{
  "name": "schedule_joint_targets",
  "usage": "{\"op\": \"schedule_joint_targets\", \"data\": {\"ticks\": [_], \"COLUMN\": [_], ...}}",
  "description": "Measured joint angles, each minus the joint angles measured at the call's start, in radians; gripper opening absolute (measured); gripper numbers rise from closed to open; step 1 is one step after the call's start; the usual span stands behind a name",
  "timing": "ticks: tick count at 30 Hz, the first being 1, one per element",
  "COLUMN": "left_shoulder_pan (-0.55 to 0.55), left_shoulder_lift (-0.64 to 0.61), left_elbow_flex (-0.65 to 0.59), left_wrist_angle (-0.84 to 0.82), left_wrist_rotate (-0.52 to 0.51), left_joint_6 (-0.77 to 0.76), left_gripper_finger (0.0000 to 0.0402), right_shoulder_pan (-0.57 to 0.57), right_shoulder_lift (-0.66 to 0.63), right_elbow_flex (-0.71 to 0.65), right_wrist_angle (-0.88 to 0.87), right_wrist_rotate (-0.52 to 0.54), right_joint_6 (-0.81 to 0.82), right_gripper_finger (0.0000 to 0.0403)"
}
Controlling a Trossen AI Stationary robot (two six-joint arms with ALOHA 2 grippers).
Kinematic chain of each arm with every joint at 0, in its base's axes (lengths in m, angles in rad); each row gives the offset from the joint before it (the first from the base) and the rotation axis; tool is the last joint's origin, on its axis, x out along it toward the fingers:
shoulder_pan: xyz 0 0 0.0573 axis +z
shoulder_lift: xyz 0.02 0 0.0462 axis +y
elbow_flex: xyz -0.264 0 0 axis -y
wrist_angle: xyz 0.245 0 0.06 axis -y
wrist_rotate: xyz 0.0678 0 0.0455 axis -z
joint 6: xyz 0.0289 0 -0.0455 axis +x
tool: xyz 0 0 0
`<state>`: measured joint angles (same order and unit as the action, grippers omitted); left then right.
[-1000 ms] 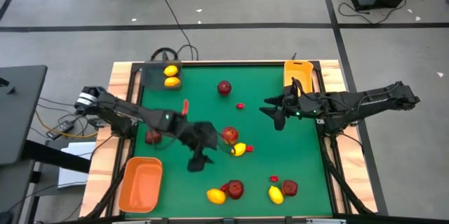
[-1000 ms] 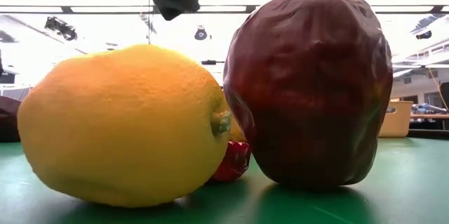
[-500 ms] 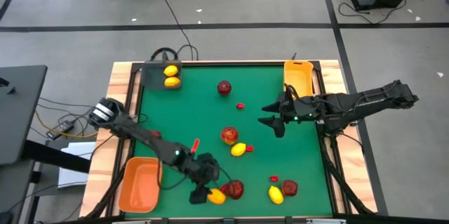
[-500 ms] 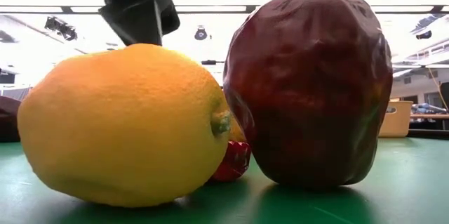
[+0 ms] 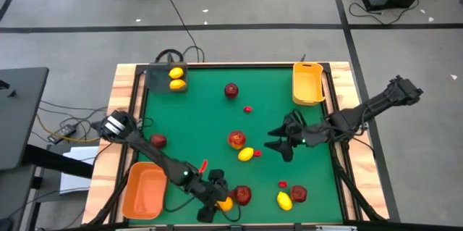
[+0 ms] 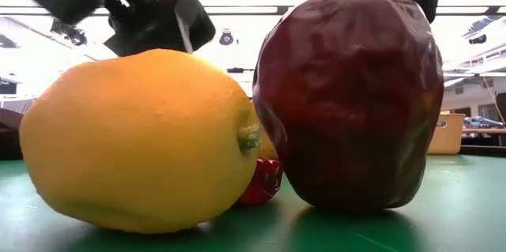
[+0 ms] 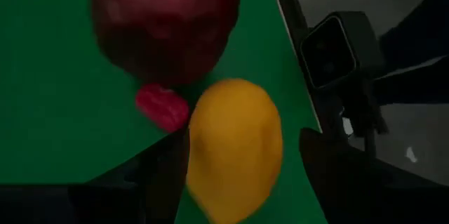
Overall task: Sort produce into baskets
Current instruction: Put the bottom-left lemon into the gray transparent bin
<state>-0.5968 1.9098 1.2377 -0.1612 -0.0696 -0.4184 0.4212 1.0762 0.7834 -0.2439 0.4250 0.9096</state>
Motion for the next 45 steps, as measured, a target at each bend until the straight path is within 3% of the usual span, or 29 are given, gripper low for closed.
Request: {"op": "schedule_joint_targets", "data": {"ticks": [6, 17, 23, 33, 45], "left_shoulder_pan": [0.001, 0.003, 0.003, 0.003, 0.016], "left_shoulder_lift": [0.044, 0.038, 0.03, 0.021, 0.016], "left_elbow_flex": [0.002, 0.002, 0.011, 0.092, 0.108], "left_wrist_angle": [0.012, -0.016, -0.034, -0.2, -0.199], "left_wrist_rotate": [-0.03, -0.025, -0.019, -0.015, 0.038], "left_joint_6": [-0.026, -0.087, -0.14, -0.139, -0.213], "left_gripper_finger": [0.0265, 0.0193, 0.0189, 0.0188, 0.0188], "right_shoulder_pan": [0.071, 0.082, 0.058, 0.039, 0.05], "right_shoulder_lift": [0.06, 0.096, 0.096, 0.096, 0.096], "right_elbow_flex": [0.0, 0.0, 0.0, 0.0, 0.0], "right_wrist_angle": [0.052, 0.073, 0.086, 0.098, 0.1], "right_wrist_rotate": [0.052, 0.053, 0.047, 0.044, 0.024], "right_joint_6": [0.066, 0.072, 0.026, -0.004, 0.011], "right_gripper_finger": [0.0307, 0.0307, 0.0307, 0.0307, 0.0307]}}
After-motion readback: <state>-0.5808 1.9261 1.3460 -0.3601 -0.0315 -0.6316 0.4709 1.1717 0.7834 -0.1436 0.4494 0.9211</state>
